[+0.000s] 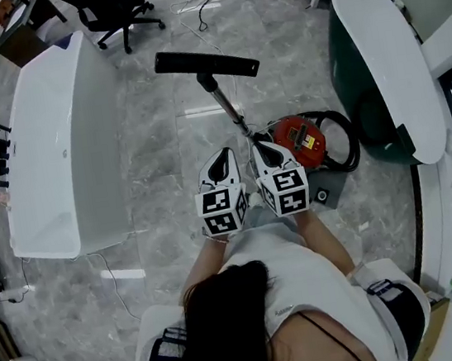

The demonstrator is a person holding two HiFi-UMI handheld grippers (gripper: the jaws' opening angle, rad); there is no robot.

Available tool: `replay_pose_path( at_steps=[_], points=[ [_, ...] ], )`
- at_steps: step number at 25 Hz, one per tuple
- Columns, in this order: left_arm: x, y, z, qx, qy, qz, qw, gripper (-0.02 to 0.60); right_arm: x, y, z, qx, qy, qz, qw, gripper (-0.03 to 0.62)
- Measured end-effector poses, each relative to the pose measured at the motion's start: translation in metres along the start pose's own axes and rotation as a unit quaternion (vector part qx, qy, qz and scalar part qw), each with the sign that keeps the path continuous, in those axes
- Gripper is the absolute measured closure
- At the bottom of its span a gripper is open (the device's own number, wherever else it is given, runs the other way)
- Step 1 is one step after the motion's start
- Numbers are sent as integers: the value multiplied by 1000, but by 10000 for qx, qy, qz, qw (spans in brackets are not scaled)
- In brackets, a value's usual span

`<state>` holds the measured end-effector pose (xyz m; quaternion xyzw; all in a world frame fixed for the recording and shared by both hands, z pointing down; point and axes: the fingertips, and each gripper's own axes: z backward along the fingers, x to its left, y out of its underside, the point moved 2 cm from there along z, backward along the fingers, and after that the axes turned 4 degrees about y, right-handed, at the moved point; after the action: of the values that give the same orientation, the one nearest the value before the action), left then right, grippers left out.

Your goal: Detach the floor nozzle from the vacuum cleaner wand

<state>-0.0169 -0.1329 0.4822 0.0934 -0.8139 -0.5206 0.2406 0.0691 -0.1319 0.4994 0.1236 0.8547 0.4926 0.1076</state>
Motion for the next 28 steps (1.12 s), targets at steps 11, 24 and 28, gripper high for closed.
replay_pose_path(
  at_steps=[11, 24, 28],
  points=[
    [0, -11, -31, -39, -227, 85, 9997, 577, -14, -11, -28, 231, -775, -78, 9967, 579],
    [2, -18, -54, -178, -576, 205, 9980, 577, -33, -32, -46, 17, -1061, 257, 9940, 577],
    [4, -19, -57, -203, -684, 259, 9971, 577, -36, -39, -50, -67, -1098, 312, 9934, 577]
  ],
)
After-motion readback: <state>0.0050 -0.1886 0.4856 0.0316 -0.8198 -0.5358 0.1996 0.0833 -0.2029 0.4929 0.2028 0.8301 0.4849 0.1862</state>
